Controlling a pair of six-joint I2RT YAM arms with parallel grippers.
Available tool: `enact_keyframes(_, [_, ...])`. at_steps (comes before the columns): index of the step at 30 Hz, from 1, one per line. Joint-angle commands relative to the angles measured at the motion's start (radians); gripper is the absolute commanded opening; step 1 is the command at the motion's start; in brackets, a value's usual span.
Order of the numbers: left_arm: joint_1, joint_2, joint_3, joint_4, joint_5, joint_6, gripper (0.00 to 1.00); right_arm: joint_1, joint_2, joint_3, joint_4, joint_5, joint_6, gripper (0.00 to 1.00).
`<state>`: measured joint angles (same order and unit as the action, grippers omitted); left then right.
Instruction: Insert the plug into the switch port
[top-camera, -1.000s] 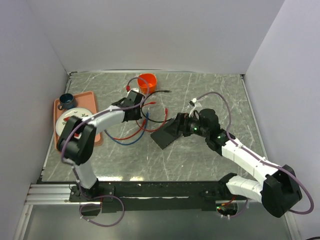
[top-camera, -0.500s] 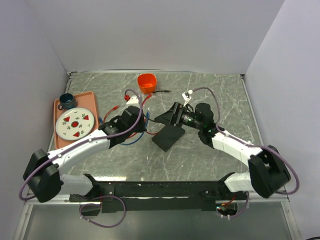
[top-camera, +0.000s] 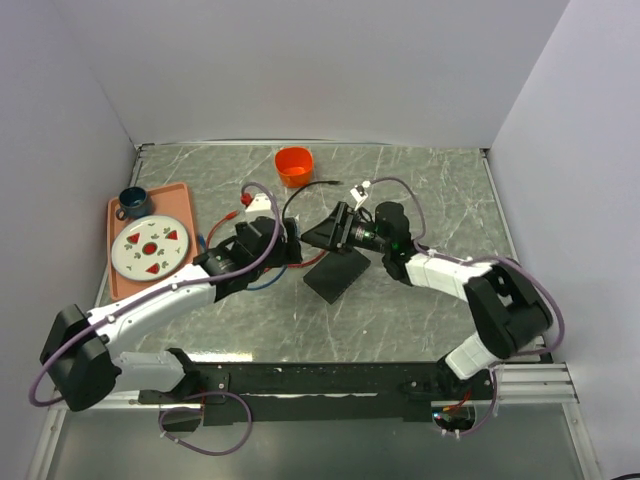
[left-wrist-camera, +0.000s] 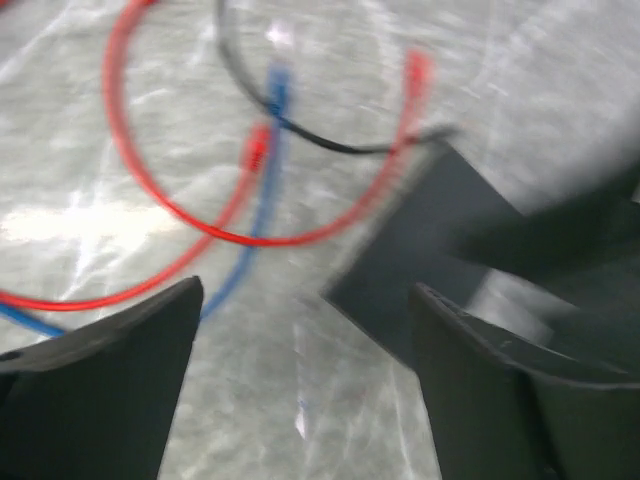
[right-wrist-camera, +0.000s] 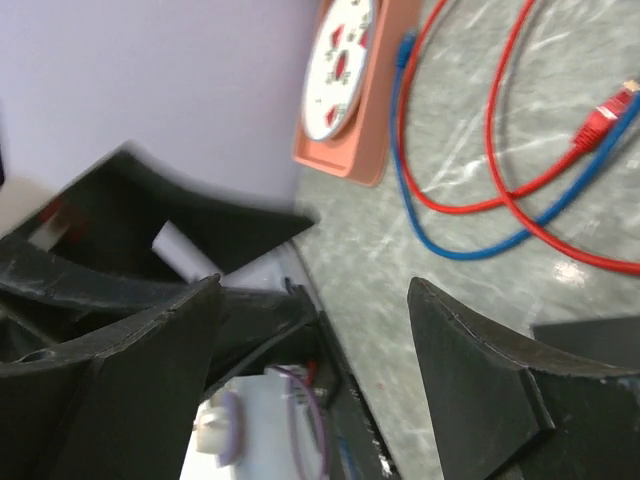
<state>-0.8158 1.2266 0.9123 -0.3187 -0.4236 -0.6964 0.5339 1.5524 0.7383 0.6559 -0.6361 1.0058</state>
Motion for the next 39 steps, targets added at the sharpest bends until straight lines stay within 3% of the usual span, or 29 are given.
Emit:
enact_keyframes(1, [0.156, 0.037, -0.042, 0.041, 0.015, 0.018, 0.90, 0.008, -0.178, 0.009, -0.211, 0.100, -0.180, 0.83])
enact_keyframes(4, [0.329, 0.086, -0.073, 0.160, 0.177, 0.069, 0.87, 0.008, -0.257, 0.000, -0.332, 0.154, -0.262, 0.84])
enact_keyframes(6, [0.413, 0.193, -0.021, 0.182, 0.209, 0.115, 0.85, 0.006, -0.291, -0.008, -0.375, 0.176, -0.300, 0.85])
enact_keyframes(12, [0.452, 0.569, 0.275, 0.103, 0.158, 0.219, 0.81, 0.005, -0.388, -0.034, -0.470, 0.205, -0.351, 0.85])
enact_keyframes(16, [0.458, 0.729, 0.424, 0.063, 0.175, 0.235, 0.74, 0.000, -0.428, -0.043, -0.524, 0.227, -0.380, 0.86])
enact_keyframes(19, [0.463, 0.795, 0.473, 0.063, 0.175, 0.227, 0.64, -0.005, -0.452, -0.048, -0.553, 0.239, -0.398, 0.86])
enact_keyframes(22, [0.463, 0.843, 0.507, 0.040, 0.140, 0.219, 0.44, -0.011, -0.463, -0.048, -0.576, 0.240, -0.409, 0.86])
enact_keyframes(23, [0.464, 0.862, 0.519, 0.017, 0.126, 0.216, 0.30, -0.020, -0.465, -0.048, -0.579, 0.237, -0.409, 0.87])
enact_keyframes(26, [0.463, 0.872, 0.505, 0.019, 0.129, 0.213, 0.01, -0.032, -0.468, -0.047, -0.584, 0.228, -0.414, 0.87])
enact_keyframes(31, [0.463, 0.800, 0.505, 0.055, 0.216, 0.218, 0.01, -0.043, -0.465, -0.031, -0.604, 0.217, -0.426, 0.87])
enact_keyframes(39, [0.437, 0.469, 0.504, 0.118, 0.414, 0.195, 0.01, -0.061, -0.567, -0.016, -0.651, 0.214, -0.449, 0.88])
